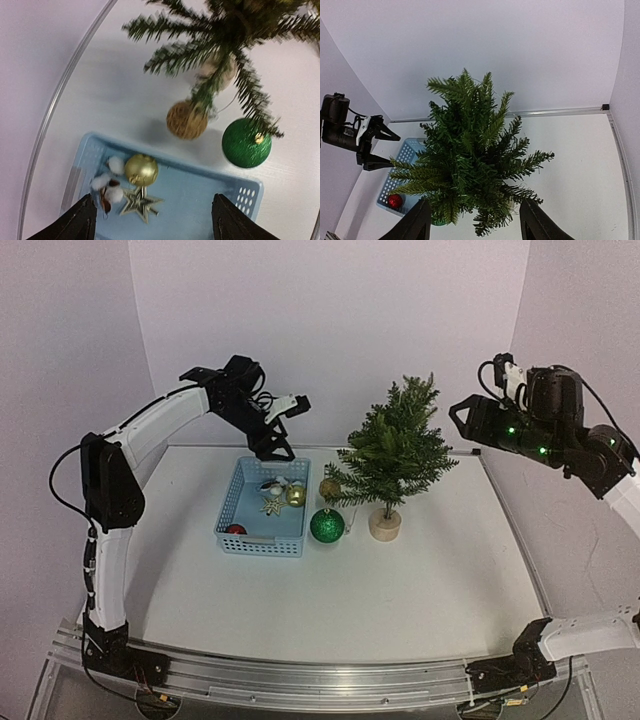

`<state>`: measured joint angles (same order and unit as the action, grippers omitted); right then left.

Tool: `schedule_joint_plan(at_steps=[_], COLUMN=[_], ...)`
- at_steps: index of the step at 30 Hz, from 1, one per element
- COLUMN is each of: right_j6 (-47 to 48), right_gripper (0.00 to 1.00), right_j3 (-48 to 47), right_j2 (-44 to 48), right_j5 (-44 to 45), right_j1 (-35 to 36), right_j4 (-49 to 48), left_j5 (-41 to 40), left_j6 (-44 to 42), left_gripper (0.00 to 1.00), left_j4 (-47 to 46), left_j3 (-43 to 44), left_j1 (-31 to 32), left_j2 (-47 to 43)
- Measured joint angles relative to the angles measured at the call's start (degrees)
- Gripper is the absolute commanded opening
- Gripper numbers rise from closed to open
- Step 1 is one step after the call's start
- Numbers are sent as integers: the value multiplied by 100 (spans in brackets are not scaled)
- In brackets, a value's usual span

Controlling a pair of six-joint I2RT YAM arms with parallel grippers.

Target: Decorate the small christmas tree

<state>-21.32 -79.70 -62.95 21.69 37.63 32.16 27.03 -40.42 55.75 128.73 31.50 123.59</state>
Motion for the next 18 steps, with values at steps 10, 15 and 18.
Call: schedule_joint_plan(at_steps=[10,15,18], right_j6=[32,50,44], right_gripper=[61,61,61], right_j3=[196,210,287], right_j2=[113,-113,-132], right_j5=[393,268,217], right_j1=[-7,-7,-7], right_j4=[7,4,4], left_j5=[-1221,-1568,-1550], left_j6=[-542,-861,-778], left_gripper=[83,82,83], left_j4=[1697,2028,2006], left_j3=[-1139,-1061,-774], left_j1=[-270,-217,-216], left_j2=[-142,177,439])
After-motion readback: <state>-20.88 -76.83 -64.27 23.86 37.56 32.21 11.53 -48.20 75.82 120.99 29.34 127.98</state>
